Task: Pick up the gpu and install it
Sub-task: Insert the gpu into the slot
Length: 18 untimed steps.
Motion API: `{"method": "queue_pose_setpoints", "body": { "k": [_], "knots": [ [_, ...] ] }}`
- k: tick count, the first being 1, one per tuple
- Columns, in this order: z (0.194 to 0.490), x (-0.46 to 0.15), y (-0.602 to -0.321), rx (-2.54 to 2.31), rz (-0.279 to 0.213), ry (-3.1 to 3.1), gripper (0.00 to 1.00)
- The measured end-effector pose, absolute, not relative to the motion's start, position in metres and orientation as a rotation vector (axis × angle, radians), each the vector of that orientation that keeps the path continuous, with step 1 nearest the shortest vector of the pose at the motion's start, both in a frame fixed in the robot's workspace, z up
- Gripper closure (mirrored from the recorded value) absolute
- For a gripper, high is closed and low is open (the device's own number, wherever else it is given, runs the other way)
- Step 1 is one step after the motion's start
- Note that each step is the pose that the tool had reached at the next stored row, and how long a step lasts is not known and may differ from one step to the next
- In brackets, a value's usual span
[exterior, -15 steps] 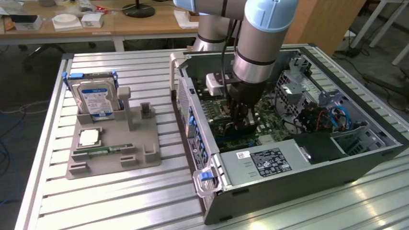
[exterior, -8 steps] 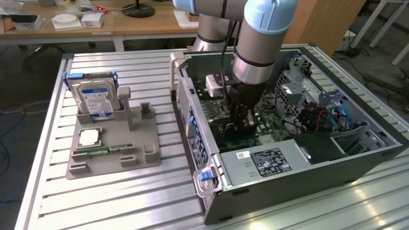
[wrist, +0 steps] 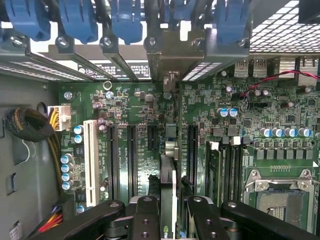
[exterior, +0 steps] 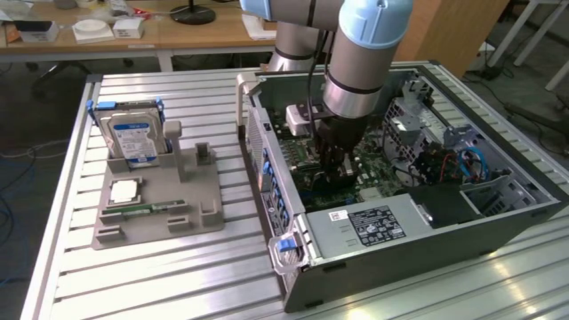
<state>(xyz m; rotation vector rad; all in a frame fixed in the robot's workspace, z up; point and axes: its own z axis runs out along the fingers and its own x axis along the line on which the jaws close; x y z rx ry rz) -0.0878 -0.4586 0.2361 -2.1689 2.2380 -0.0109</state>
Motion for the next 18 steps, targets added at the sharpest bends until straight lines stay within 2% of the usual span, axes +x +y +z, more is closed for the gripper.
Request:
{"method": "queue_pose_setpoints", "body": {
  "k": [18],
  "knots": [
    [0.2352, -0.0878, -0.4584, -2.168, -0.01, 2.237, 0.73]
  ]
}}
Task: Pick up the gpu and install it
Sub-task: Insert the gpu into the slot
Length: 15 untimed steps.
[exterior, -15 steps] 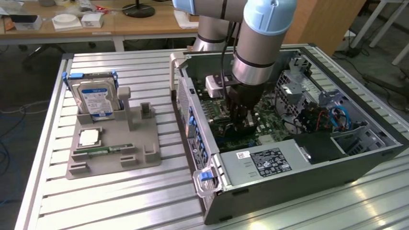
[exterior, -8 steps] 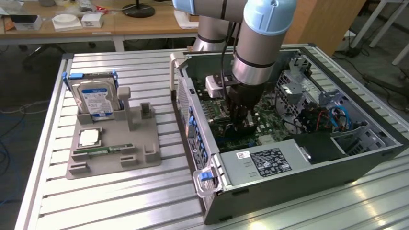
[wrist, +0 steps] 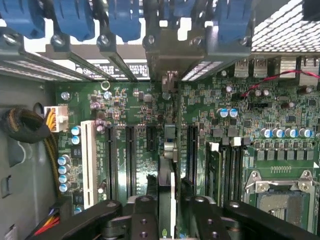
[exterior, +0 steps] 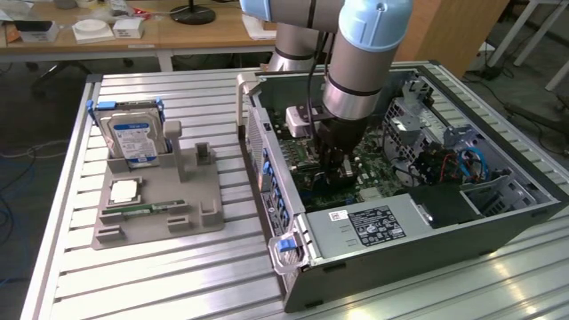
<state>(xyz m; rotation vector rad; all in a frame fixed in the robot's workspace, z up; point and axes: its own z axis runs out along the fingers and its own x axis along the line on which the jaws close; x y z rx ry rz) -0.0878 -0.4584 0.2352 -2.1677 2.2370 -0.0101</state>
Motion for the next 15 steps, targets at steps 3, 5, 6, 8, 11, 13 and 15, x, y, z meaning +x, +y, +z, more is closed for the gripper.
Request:
{"method": "queue_pose_setpoints", "body": {
  "k": [3, 5, 6, 8, 11, 13, 15],
  "knots": [
    [0.236, -0.088, -0.459, -2.169, -0.011, 2.237, 0.67],
    [0.237, -0.088, -0.459, -2.169, -0.011, 2.238, 0.67],
    [0.238, -0.088, -0.459, -2.169, -0.011, 2.237, 0.67],
    [0.241, -0.088, -0.459, -2.169, -0.011, 2.237, 0.67],
    [0.246, -0.088, -0.458, -2.168, -0.012, 2.237, 0.67],
    [0.249, -0.088, -0.458, -2.168, -0.013, 2.237, 0.67],
    [0.251, -0.088, -0.458, -2.168, -0.013, 2.236, 0.67]
  ]
}}
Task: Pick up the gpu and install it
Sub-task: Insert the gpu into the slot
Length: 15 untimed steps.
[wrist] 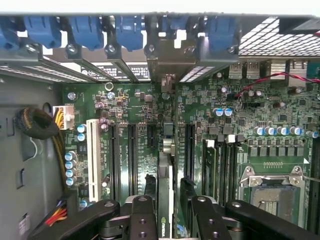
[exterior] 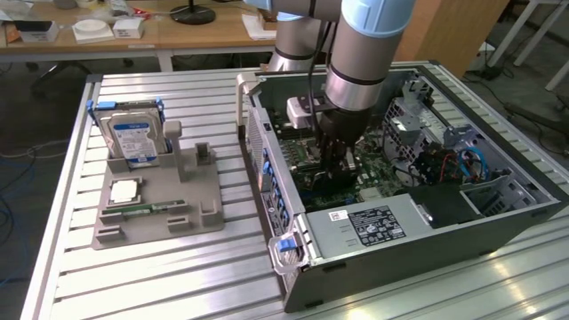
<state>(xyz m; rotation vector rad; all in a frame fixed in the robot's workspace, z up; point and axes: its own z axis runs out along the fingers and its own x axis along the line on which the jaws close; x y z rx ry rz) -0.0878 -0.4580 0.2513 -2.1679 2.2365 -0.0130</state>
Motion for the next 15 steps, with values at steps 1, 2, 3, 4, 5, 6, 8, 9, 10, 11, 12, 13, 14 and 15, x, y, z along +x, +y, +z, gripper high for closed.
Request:
{"method": "queue_pose_setpoints", "body": {
  "k": [1, 2, 3, 4, 5, 6, 8, 9, 10, 11, 12, 13, 14, 15],
  "knots": [
    [0.253, -0.088, -0.458, -2.168, -0.013, 2.236, 0.67],
    [0.254, -0.088, -0.458, -2.168, -0.014, 2.236, 0.67],
    [0.255, -0.088, -0.458, -2.167, -0.014, 2.236, 0.67],
    [0.255, -0.088, -0.458, -2.167, -0.014, 2.236, 0.67],
    [0.256, -0.088, -0.458, -2.167, -0.014, 2.236, 0.67],
    [0.256, -0.088, -0.458, -2.167, -0.014, 2.236, 0.67],
    [0.258, -0.088, -0.458, -2.168, -0.014, 2.236, 0.67],
    [0.258, -0.088, -0.458, -2.167, -0.014, 2.236, 0.67],
    [0.259, -0.088, -0.458, -2.167, -0.014, 2.236, 0.67],
    [0.26, -0.088, -0.458, -2.167, -0.014, 2.236, 0.67],
    [0.261, -0.088, -0.458, -2.168, -0.014, 2.236, 0.67],
    [0.262, -0.088, -0.457, -2.167, -0.014, 2.236, 0.67],
    [0.263, -0.088, -0.457, -2.167, -0.014, 2.236, 0.67],
    [0.264, -0.088, -0.457, -2.167, -0.014, 2.236, 0.67]
  ]
}}
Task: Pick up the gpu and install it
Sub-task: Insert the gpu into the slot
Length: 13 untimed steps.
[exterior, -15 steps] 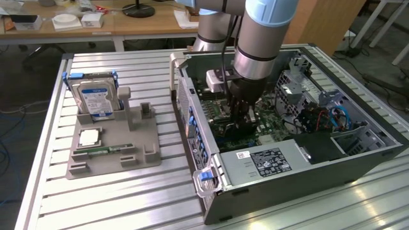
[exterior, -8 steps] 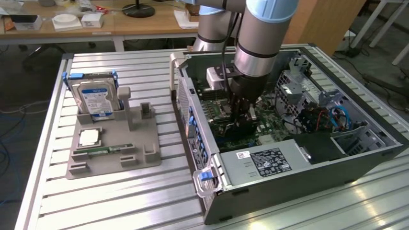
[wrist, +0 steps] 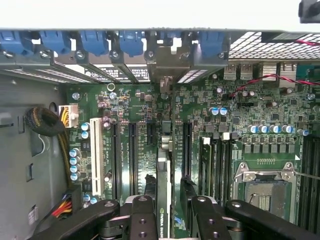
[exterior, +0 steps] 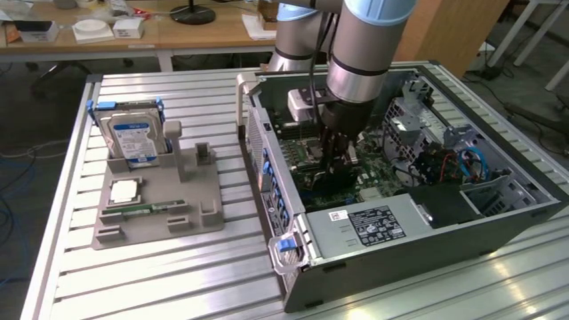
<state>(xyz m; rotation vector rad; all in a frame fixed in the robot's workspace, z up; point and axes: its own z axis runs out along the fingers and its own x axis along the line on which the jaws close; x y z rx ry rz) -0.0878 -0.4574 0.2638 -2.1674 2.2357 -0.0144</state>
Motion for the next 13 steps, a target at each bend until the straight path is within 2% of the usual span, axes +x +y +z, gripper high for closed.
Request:
{"method": "queue_pose_setpoints", "body": {
  "k": [5, 6, 7, 9, 13],
  "knots": [
    [0.269, -0.0878, -0.4572, -2.167, -0.015, 2.236, 0.68],
    [0.2703, -0.0878, -0.4572, -2.167, -0.015, 2.236, 0.74],
    [0.2714, -0.0878, -0.4572, -2.167, -0.015, 2.235, 0.74],
    [0.2734, -0.0878, -0.4572, -2.167, -0.015, 2.236, 0.86],
    [0.2737, -0.0878, -0.4571, -2.167, -0.015, 2.235, 0.9]
  ]
}}
